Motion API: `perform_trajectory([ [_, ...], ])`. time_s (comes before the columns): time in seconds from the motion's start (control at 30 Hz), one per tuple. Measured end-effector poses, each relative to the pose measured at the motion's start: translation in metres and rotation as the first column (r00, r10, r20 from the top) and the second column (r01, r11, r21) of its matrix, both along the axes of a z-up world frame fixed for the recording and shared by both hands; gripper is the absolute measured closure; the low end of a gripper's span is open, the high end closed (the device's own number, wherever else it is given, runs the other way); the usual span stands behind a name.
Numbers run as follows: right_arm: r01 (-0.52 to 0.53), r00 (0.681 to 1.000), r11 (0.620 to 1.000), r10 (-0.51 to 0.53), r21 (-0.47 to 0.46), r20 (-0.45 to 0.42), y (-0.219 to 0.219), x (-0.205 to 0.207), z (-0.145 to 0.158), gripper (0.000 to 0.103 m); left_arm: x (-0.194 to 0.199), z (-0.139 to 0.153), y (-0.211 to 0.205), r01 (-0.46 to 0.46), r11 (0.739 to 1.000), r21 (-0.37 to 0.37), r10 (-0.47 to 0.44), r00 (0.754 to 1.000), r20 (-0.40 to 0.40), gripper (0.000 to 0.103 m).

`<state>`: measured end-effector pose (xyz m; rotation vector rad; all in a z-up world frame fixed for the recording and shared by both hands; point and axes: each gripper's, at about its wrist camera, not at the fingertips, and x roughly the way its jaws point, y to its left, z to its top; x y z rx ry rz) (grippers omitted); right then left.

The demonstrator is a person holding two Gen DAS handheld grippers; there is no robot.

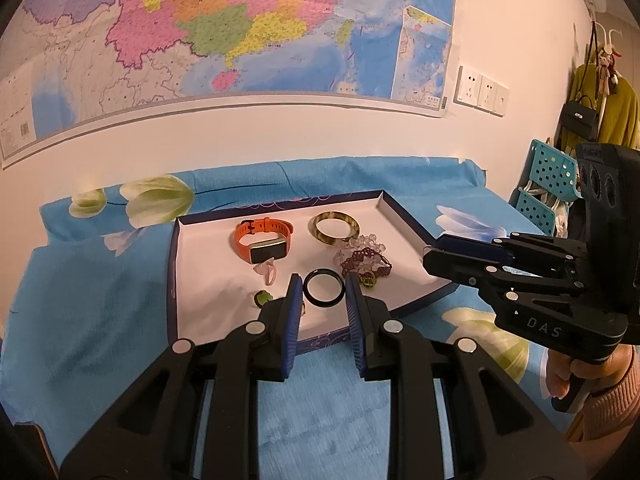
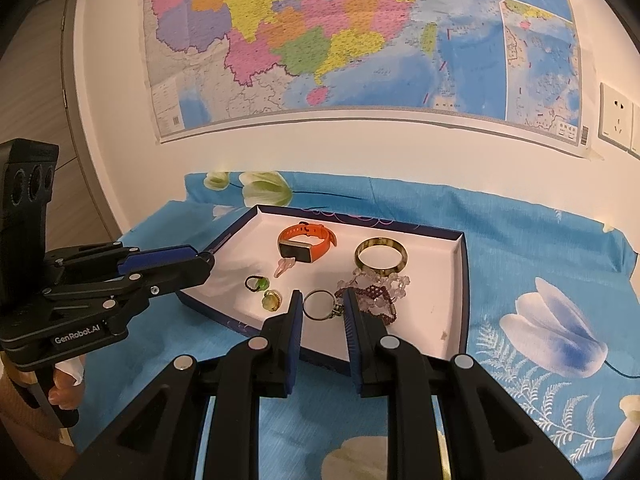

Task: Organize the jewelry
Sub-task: 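Lift and carry the black ring and silver ring with both tools over the tray, then lower both rings into the tray beside the other jewelry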

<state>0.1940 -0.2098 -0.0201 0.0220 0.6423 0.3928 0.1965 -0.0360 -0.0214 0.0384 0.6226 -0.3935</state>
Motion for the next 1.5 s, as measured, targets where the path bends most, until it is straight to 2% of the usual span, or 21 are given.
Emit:
perform_trajectory([
  [1.5,0.026,0.999,1.000,-0.026,0.005,-0.028,0.001,0.030,-0.009,0.084,0.033,-0.006,0.002,-0.058,0.998,0.031,0.058,0.998,-0.006,0.081],
])
